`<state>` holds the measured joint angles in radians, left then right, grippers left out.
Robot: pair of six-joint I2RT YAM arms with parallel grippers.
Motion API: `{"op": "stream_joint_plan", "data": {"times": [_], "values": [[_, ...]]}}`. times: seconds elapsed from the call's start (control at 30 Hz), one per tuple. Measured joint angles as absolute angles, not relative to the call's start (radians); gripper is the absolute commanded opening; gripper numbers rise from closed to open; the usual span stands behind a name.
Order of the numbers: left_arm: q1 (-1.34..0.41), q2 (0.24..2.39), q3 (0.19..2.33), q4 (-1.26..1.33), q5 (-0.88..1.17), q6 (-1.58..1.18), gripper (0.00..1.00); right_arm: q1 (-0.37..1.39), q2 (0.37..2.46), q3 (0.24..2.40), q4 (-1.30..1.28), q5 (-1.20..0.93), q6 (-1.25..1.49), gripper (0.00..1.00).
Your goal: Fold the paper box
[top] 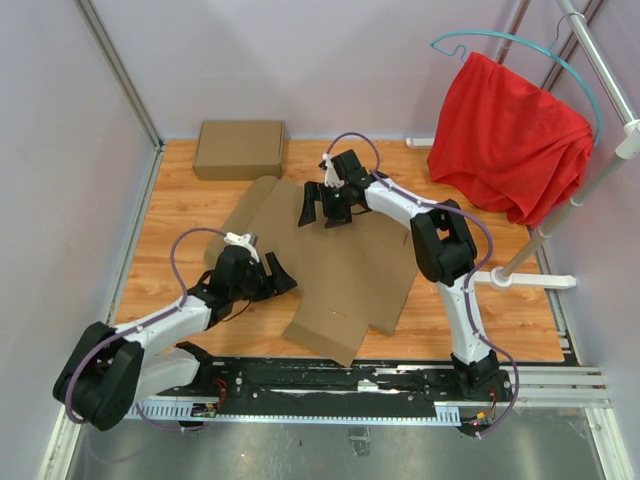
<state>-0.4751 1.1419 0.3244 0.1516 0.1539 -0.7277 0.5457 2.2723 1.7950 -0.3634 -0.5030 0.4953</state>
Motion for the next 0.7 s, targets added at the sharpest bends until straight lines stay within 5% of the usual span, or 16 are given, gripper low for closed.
{"op": "stream_joint_plan", "data": {"times": [0.37, 0.7], "values": [[-0.484, 0.973, 0.463, -0.158, -0.025, -0.699, 0.82, 0.575, 2.168, 1.733, -0.382, -0.479, 0.442, 0.98], [-0.395, 1.284, 0.788, -0.144, -0.129, -0.598, 0.82, 0.573, 1.650, 1.413, -0.405, -0.263, 0.418, 0.98]]}}
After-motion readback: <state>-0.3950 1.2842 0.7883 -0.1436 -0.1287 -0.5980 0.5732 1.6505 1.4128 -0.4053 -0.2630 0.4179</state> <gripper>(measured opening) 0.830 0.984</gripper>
